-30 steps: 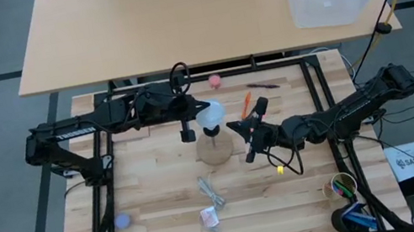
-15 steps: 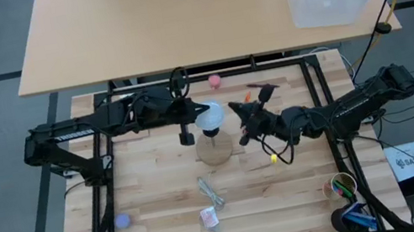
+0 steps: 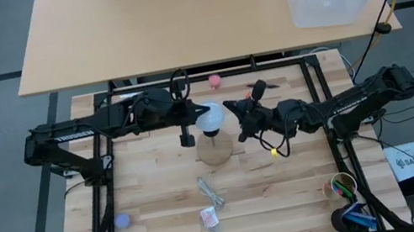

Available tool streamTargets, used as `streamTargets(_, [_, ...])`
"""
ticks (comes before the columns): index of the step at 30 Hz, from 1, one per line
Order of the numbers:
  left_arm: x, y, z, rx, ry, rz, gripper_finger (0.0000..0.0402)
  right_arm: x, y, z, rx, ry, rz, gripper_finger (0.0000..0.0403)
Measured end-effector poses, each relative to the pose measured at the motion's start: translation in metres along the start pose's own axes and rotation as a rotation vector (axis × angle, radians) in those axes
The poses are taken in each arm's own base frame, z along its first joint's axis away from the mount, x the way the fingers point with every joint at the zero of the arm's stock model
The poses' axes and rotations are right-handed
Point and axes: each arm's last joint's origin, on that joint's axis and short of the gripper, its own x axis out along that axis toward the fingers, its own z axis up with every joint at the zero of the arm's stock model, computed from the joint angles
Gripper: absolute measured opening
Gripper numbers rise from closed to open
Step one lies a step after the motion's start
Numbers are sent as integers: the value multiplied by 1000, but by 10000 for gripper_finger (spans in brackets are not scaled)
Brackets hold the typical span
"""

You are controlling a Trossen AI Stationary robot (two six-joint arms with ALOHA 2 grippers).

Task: Screw lightbulb
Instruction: Insert the white lightbulb into the desk lamp

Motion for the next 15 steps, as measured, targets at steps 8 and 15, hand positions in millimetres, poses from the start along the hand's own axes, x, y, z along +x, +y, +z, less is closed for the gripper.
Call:
streamTargets(8, [-1,0,0,-7,2,-1,0,-7,7,7,-19,-43,52,0])
streamTargets(15, [0,3,-1,-14,6,9,0,-13,13,14,-21,-94,98,0])
